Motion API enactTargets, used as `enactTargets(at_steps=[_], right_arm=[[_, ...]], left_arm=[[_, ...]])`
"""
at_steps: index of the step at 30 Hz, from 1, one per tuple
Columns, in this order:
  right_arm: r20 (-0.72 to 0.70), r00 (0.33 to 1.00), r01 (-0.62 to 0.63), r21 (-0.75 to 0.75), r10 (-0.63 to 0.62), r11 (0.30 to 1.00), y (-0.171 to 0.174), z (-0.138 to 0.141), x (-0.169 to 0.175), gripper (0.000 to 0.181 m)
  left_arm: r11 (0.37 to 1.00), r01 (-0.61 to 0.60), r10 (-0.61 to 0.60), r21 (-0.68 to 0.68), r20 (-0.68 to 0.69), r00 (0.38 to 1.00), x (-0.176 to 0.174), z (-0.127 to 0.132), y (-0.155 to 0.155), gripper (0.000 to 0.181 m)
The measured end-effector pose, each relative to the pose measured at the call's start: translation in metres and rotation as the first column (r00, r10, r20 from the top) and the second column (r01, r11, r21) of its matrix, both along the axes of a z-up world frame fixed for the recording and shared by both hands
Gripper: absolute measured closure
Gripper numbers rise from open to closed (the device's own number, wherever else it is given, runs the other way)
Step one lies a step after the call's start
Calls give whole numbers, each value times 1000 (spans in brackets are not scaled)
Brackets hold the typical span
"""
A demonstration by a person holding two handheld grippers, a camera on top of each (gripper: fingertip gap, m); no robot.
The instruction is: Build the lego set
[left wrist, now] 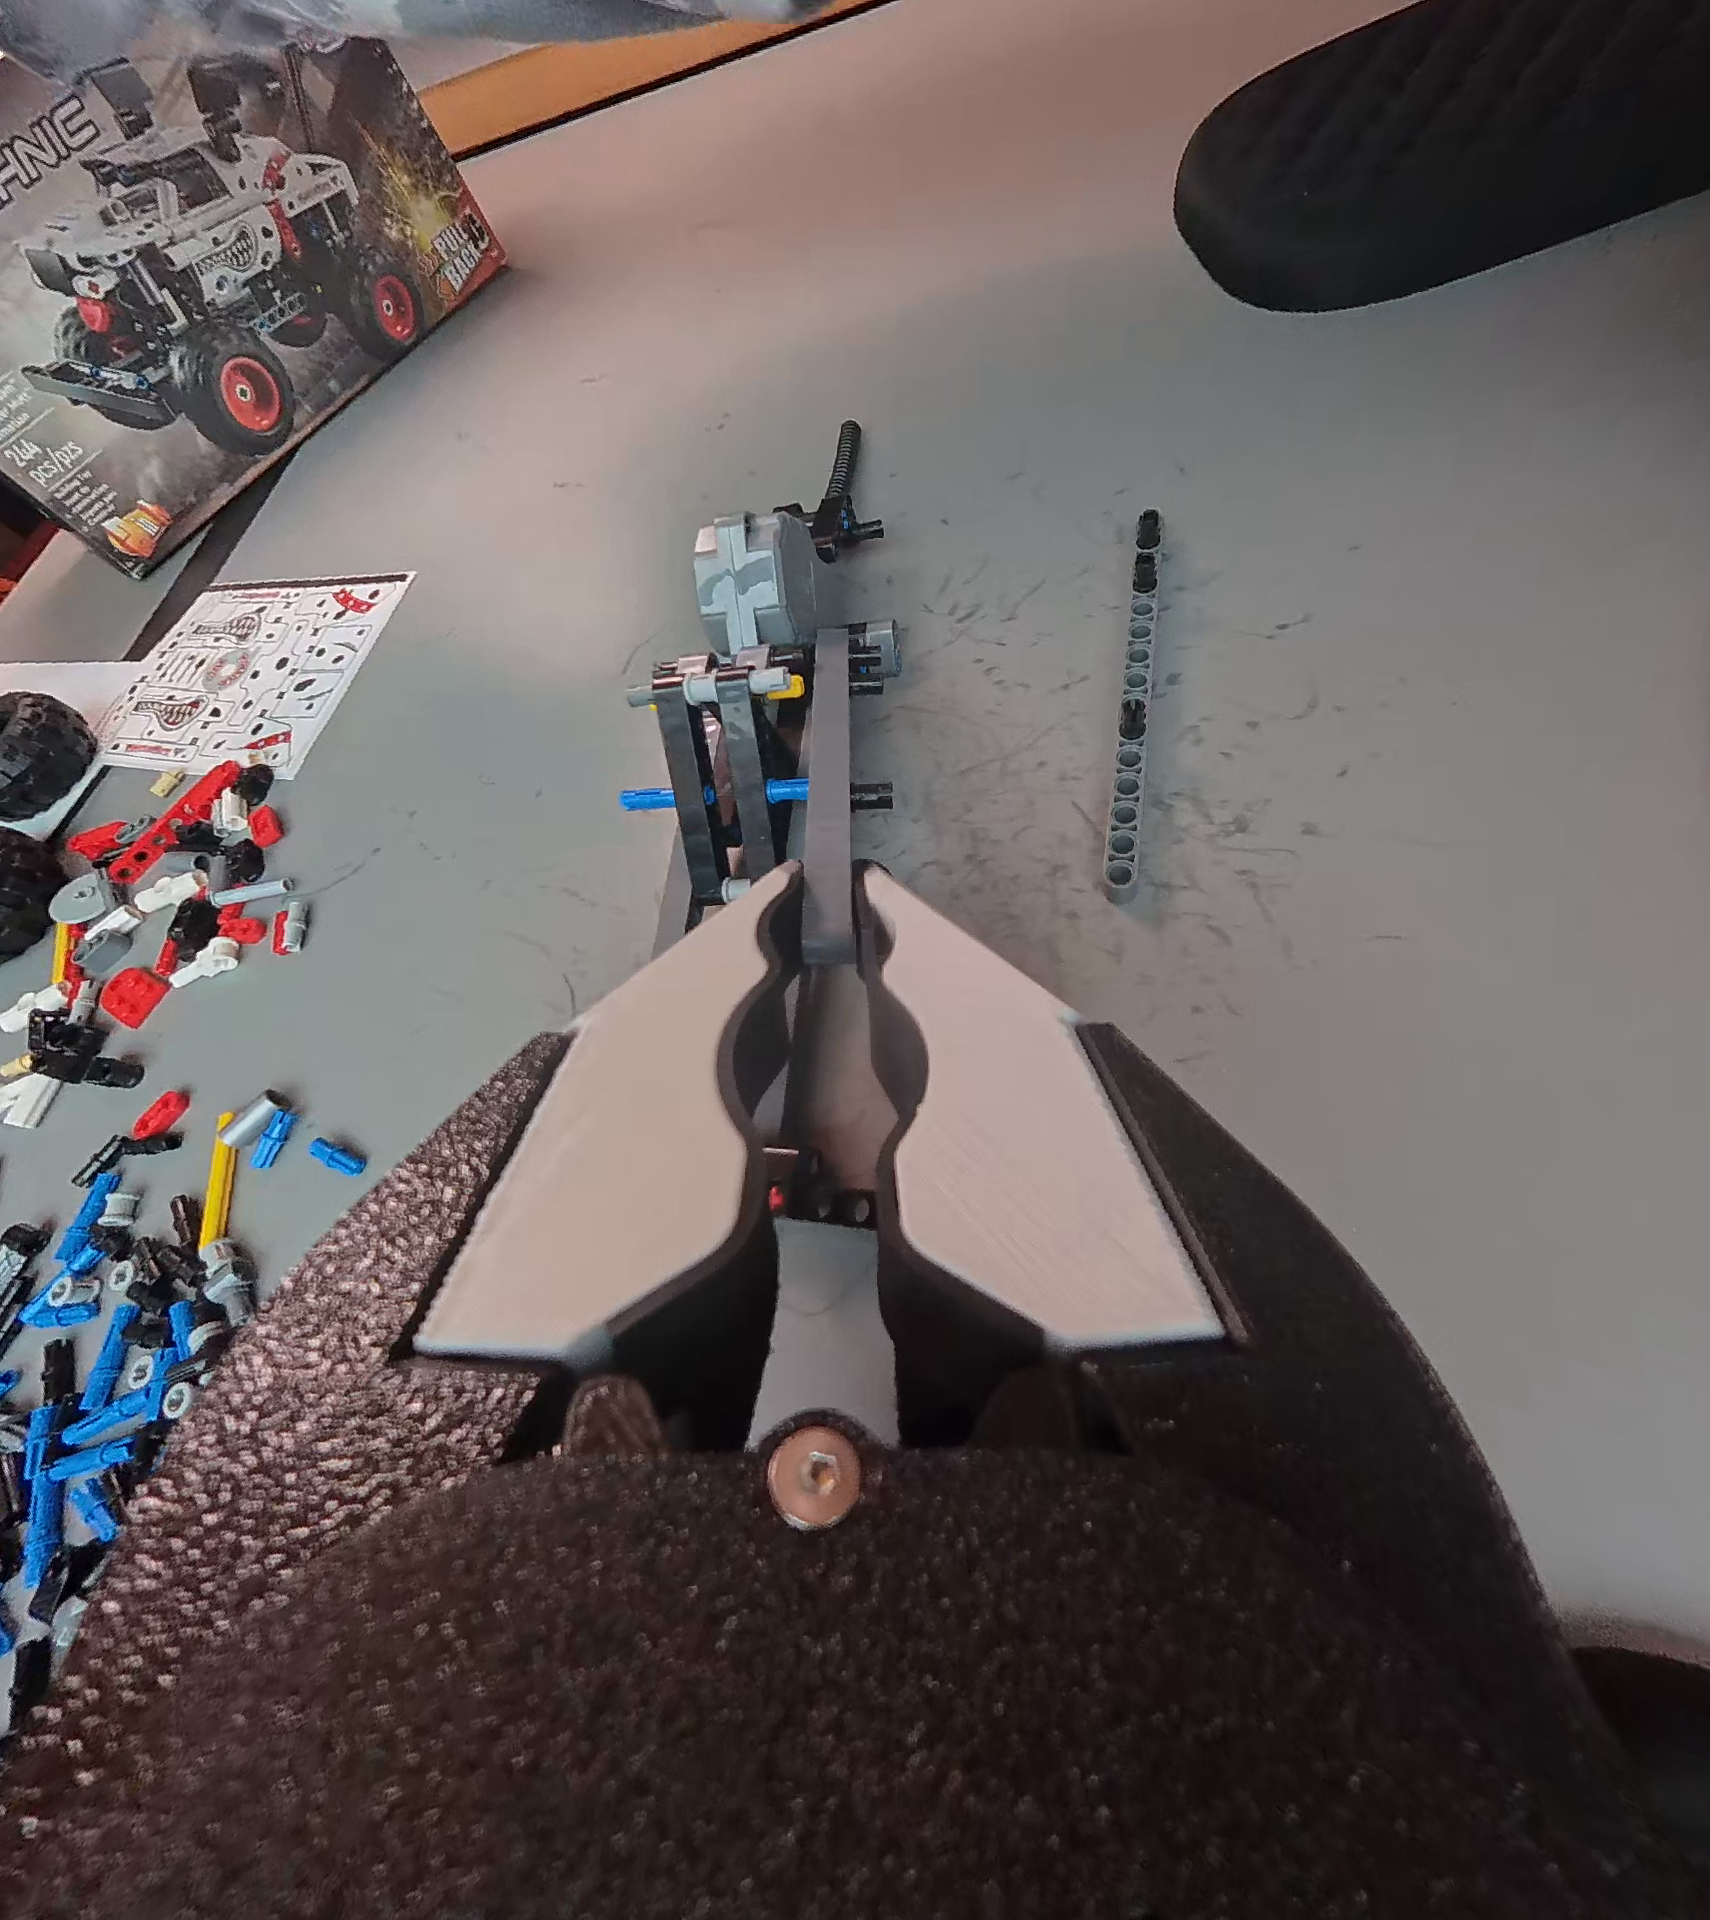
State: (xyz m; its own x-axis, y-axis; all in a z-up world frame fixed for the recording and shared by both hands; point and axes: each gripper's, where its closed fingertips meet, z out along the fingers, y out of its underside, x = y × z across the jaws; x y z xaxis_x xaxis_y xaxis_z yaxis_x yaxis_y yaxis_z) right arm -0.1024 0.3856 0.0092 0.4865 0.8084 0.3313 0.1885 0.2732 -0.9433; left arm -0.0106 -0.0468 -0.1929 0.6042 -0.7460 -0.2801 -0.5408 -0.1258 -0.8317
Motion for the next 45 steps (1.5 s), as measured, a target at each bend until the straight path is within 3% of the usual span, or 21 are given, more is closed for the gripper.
enactTargets(at_steps=[3, 5, 7, 10, 13, 16, 18, 20, 24, 27, 29, 31, 34, 37, 39, 42, 45], right_arm=[[-23, 971, -237, -19, 236, 971, -72, 4, 16, 177], [14, 885, -462, -100, 465, 881, -145, -11, 38, 175], [64, 781, -608, -154, 622, 779, -215, -34, 74, 172], [155, 646, -711, -233, 747, 663, -304, -81, 132, 169], [255, 588, -716, -277, 767, 641, -364, -131, 166, 164], [344, 605, -683, -240, 718, 690, -385, -165, 172, 158], [324, 616, -678, -247, 718, 693, -390, -171, 170, 159], [275, 619, -699, -234, 736, 676, -395, -163, 169, 174], [202, 547, -739, -339, 812, 582, -411, -156, 174, 175], [82, 511, -672, -583, 855, 458, -417, -166, 177, 175], [-41, 514, -627, -700, 857, 343, -420, -168, 176, 175], [-84, 524, -601, -742, 848, 298, -419, -172, 175, 175], [-25, 579, -570, -727, 815, 382, -410, -181, 171, 174], [137, 668, -582, -516, 731, 628, -394, -175, 168, 168], [192, 719, -604, -303, 668, 737, -393, -159, 170, 166], [187, 752, -618, -132, 632, 775, -403, -142, 174, 177], [210, 764, -598, -125, 610, 792, -401, -147, 174, 181]], left_arm=[[1000, 2, -2, 8, 14, 1000, 0, 3, -1, 172], [1000, 2, -2, 9, 27, 1000, -1, 5, -1, 172], [1000, 5, -5, 9, 35, 999, -1, 6, -1, 172], [1000, 25, -25, 13, 58, 998, 3, 9, -1, 172], [998, 63, -64, 18, 111, 992, 11, 17, 1, 172], [993, 118, -118, 14, 214, 970, 22, 31, 2, 172], [988, 155, -149, 8, 313, 938, 28, 43, 2, 172], [984, 176, -160, -7, 385, 909, 30, 51, -1, 171], [982, 182, -148, -50, 399, 905, 33, 48, -12, 171], [991, 134, -116, -30, 331, 937, 32, 42, -14, 168], [994, 111, -102, -17, 269, 958, 32, 37, -14, 168], [995, 98, -90, -24, 220, 971, 31, 32, -15, 169], [993, 87, -70, -75, 202, 977, 31, 26, -14, 170], [985, 73, -30, -156, 262, 965, 28, 24, -12, 170], [975, 86, -18, -205, 315, 949, 26, 24, -13, 170], [964, 100, -3, -245, 368, 930, 25, 25, -13, 170], [962, 121, -11, -246, 406, 914, 27, 30, -12, 170]])
